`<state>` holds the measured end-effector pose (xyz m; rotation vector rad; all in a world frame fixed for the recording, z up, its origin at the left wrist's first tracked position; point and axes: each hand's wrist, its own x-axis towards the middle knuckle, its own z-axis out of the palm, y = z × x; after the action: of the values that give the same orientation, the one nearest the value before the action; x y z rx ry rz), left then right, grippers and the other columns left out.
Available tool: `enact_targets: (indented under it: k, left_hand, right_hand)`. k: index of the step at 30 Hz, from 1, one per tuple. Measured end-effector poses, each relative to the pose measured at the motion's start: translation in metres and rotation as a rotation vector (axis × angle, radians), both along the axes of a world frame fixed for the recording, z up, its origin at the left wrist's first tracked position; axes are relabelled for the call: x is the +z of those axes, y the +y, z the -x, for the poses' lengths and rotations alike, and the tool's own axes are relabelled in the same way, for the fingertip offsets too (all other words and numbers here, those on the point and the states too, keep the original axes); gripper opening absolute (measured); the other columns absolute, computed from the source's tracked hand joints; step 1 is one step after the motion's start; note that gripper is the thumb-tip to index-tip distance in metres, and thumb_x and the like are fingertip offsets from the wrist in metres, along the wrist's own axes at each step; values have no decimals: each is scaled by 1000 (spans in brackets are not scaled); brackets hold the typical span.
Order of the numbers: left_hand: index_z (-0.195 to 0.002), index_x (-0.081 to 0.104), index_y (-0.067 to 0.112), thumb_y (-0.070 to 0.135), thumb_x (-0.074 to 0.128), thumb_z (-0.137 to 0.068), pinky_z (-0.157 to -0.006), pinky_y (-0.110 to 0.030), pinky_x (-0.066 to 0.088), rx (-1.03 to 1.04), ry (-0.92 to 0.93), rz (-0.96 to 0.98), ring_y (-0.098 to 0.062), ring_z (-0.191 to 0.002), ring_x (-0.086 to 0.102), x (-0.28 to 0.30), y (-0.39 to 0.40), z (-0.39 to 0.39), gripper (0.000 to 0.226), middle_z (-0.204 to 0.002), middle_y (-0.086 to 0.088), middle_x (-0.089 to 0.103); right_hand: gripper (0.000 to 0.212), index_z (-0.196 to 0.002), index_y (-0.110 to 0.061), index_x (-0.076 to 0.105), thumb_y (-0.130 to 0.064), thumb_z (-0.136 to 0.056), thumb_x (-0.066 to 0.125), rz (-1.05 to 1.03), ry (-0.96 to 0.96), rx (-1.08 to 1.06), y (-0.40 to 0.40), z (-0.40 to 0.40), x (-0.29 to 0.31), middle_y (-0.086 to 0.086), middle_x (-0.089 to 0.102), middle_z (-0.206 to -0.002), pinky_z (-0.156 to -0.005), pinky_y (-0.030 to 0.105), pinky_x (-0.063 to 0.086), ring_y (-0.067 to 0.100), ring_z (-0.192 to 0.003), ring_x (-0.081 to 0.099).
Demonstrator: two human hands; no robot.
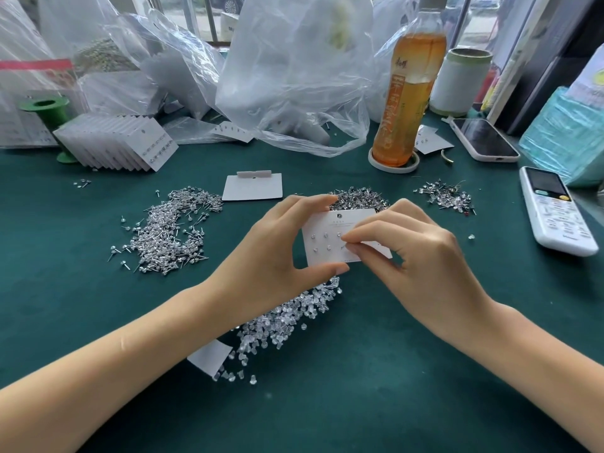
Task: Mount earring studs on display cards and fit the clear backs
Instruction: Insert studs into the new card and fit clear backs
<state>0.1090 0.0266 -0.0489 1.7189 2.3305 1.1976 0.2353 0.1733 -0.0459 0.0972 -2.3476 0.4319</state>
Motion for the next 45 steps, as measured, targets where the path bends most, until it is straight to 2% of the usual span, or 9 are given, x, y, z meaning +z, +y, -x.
enact_targets:
  k: [11, 15, 18, 22, 25, 28, 33, 38, 45]
  left_hand:
    - [-131, 47, 25, 39, 76, -70, -95, -8, 36, 5, -80, -16, 9, -110, 49, -1, 0, -3, 69, -121, 13, 55]
    - [-129, 44, 34, 45, 74, -68, -97, -12, 39, 26, -148, -6, 9, -111, 50, 0, -1, -2, 69, -119, 13, 58]
    - [-130, 45, 34, 48, 73, -67, -97, -10, 38, 33, -188, 8, 9, -111, 50, 0, -1, -1, 70, -118, 15, 58]
    - [-124, 49, 37, 59, 68, -61, -98, -21, 44, 68, -350, -10, 4, -105, 57, -1, 0, 3, 70, -111, 15, 62]
    - [-124, 49, 37, 60, 68, -57, -98, -24, 46, 106, -379, -5, 2, -103, 59, -3, 0, 7, 73, -111, 13, 62]
    - [-125, 48, 37, 59, 70, -59, -95, -17, 44, 114, -367, 8, 6, -101, 58, -4, 0, 8, 73, -110, 15, 61]
    - [-129, 46, 35, 47, 75, -65, -93, -6, 38, 98, -271, 21, 10, -106, 52, -3, -2, 7, 72, -115, 17, 58]
    - [-130, 45, 33, 42, 75, -67, -97, -7, 35, 62, -187, 9, 10, -110, 49, 1, -2, 3, 70, -119, 14, 57]
    - [-127, 46, 32, 37, 77, -68, -96, -3, 31, 40, -147, 9, 14, -111, 46, 1, -2, 3, 67, -122, 16, 55]
  right_hand:
    - [14, -95, -8, 76, -11, -84, 68, 74, -20, 12, -1, 1, -1, 1, 70, -87, -77, 36, 47, 25, -79, 56]
    - [18, -104, -18, 73, -14, -87, 69, 277, 12, -75, 9, -2, 6, -17, 65, -87, -80, 17, 41, 6, -81, 53]
    - [12, -94, -26, 73, -17, -86, 70, 335, -20, -206, 25, -6, 11, -30, 60, -72, -71, 8, 36, 1, -74, 51]
    - [17, -70, -36, 65, -25, -81, 72, 250, -227, -365, 41, -11, 16, -29, 59, -63, -68, 20, 34, 4, -70, 52]
    - [19, -63, -36, 63, -31, -80, 72, 203, -399, -419, 44, -13, 16, -42, 52, -58, -76, 28, 29, -18, -68, 48]
    - [20, -62, -35, 64, -37, -80, 70, 167, -499, -485, 45, -13, 15, -26, 57, -55, -77, 29, 30, -8, -64, 49]
    - [23, -62, -34, 63, -48, -79, 68, 105, -459, -559, 39, -10, 10, -14, 65, -71, -81, 28, 30, 13, -75, 48]
    - [23, -67, -26, 69, -45, -79, 71, -12, -389, -619, 32, -4, 2, -8, 67, -72, -80, 29, 27, 17, -80, 49]
    - [19, -70, -27, 66, -42, -81, 70, 32, -367, -610, 32, -3, -1, -9, 66, -71, -82, 31, 30, 20, -83, 54]
